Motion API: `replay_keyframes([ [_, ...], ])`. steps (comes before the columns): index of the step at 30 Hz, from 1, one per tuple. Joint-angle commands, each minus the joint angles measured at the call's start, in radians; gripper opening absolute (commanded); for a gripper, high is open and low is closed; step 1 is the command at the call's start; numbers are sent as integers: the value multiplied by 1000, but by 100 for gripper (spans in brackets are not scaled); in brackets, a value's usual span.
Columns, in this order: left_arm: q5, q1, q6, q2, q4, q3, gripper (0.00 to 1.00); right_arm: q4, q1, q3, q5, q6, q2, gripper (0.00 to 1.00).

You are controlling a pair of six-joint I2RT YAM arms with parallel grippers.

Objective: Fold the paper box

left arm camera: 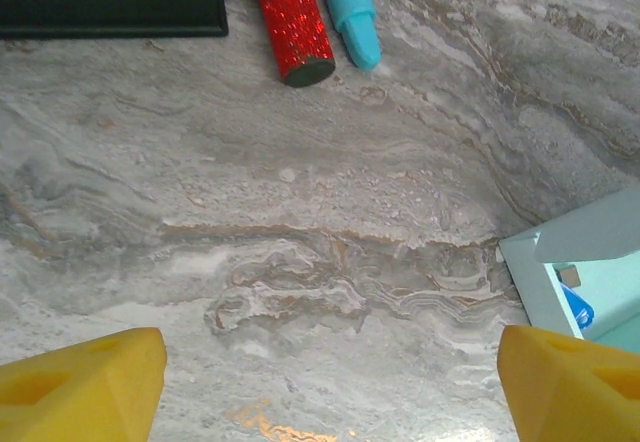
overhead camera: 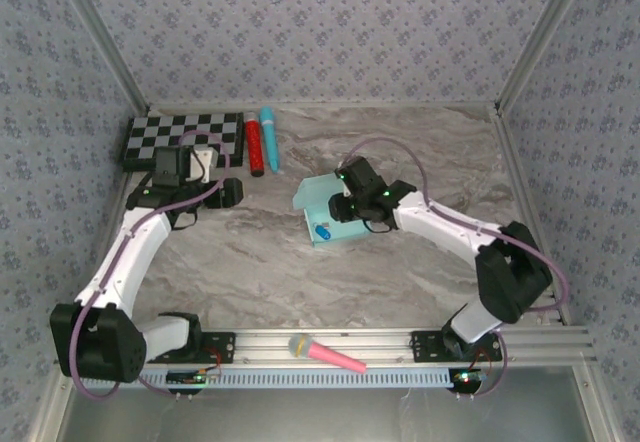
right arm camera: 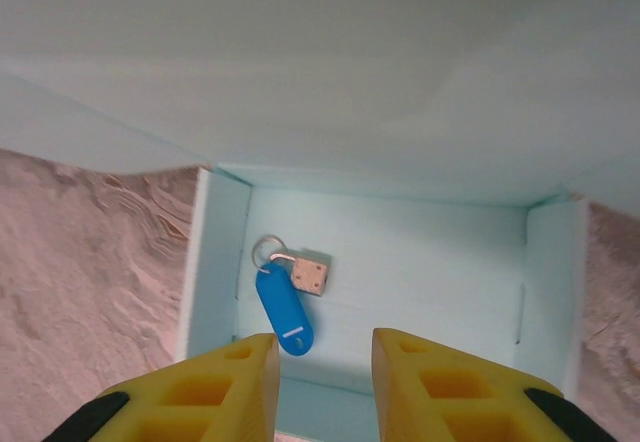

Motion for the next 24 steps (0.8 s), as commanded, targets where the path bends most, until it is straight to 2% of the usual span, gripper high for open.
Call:
replay_keyframes([
  [1, 34, -53, -36, 27, -26, 47, 84, -3, -10, -22, 52, -26, -84, 31],
  [9, 14, -225, -89, 40, 93, -7, 83, -31, -126, -83, 38, -71, -225, 33],
  [15, -4, -292, -27, 28, 231, -87, 78, -30, -243, -147, -40, -140, -286, 40],
  [22, 74, -336, 155, 16, 441, -196, 78, 88, -399, -258, -322, -407, -290, 49],
  [24, 76, -342, 193, 24, 477, -212, 78, 158, -420, -301, -356, -470, -294, 49],
])
